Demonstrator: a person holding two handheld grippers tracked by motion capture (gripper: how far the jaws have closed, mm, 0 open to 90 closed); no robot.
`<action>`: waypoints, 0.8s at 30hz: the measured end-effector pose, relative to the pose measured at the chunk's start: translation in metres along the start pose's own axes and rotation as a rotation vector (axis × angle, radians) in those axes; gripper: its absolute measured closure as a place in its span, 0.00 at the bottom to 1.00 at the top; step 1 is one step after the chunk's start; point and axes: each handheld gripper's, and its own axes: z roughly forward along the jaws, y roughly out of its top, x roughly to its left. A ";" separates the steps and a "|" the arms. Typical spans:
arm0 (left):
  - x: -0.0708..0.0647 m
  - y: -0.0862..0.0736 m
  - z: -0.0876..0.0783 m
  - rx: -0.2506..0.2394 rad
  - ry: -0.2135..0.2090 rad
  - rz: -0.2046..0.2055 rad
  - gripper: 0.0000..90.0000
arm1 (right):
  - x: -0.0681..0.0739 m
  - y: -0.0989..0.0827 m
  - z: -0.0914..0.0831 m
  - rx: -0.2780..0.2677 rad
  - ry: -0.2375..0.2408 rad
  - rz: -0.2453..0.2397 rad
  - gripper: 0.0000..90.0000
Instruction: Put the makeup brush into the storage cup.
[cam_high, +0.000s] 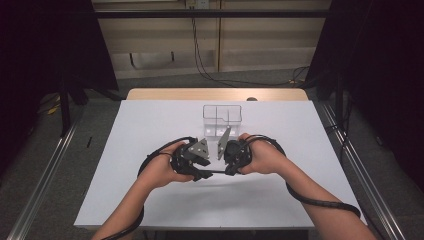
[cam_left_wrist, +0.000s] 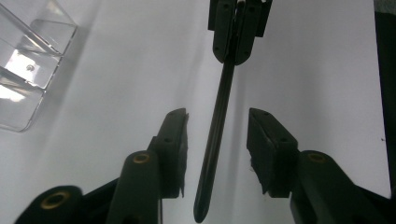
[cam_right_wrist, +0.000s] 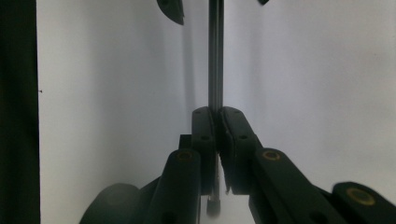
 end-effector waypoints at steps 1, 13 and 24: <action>0.000 0.000 0.001 0.003 -0.002 -0.002 0.71 | 0.000 0.000 -0.001 -0.001 0.001 -0.002 0.94; 0.003 -0.006 0.004 0.016 -0.037 -0.029 0.88 | 0.000 0.001 -0.009 -0.054 0.021 0.001 0.94; 0.004 -0.015 0.009 -0.002 -0.056 -0.075 0.89 | -0.003 0.004 -0.020 -0.121 0.036 0.014 0.94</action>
